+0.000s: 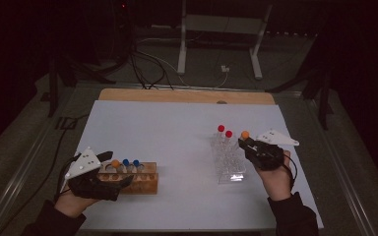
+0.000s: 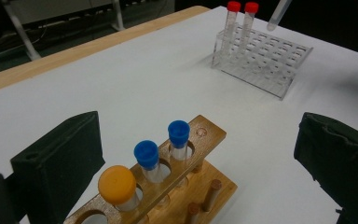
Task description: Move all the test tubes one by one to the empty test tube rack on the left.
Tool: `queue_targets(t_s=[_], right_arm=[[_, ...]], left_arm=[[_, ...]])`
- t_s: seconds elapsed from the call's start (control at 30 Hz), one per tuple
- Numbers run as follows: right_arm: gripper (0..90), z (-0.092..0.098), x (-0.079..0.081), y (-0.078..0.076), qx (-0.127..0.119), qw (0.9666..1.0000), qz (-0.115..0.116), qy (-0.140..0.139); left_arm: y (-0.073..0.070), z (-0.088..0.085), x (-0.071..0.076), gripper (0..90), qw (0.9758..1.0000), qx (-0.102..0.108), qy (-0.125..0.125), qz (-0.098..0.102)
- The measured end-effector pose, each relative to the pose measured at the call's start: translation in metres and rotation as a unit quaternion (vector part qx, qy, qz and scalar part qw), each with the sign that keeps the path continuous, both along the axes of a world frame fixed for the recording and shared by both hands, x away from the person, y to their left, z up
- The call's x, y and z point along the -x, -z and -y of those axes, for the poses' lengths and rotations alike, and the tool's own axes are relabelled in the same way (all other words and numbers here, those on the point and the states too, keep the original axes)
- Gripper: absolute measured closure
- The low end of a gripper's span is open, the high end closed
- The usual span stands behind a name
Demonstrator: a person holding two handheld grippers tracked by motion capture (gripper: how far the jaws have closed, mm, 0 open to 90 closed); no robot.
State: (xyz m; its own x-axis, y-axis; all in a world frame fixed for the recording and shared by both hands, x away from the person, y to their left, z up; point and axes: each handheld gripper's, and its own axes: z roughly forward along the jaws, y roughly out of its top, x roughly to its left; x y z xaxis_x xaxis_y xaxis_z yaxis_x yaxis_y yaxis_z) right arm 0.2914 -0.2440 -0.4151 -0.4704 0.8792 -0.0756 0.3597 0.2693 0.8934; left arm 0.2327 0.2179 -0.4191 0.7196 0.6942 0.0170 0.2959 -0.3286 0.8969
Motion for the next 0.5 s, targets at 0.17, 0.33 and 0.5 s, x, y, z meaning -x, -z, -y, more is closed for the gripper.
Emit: queue_targets(t_s=[0.17,0.33,0.5], right_arm=[[75.4,-0.009,0.011,-0.006,-0.008,0.9996,0.001,-0.026],[75.4,-0.02,0.02,-0.007,-0.005,0.9987,-0.001,-0.05],[75.4,-0.03,0.027,-0.006,-0.003,0.9973,-0.005,-0.073]], left_arm=[[-0.001,0.004,0.002,1.9,1.0,0.003,0.009,0.0],[-0.003,0.009,0.003,1.9,0.9998,0.003,0.02,0.0],[-0.005,0.016,0.006,1.9,0.9995,0.007,0.031,0.001]])
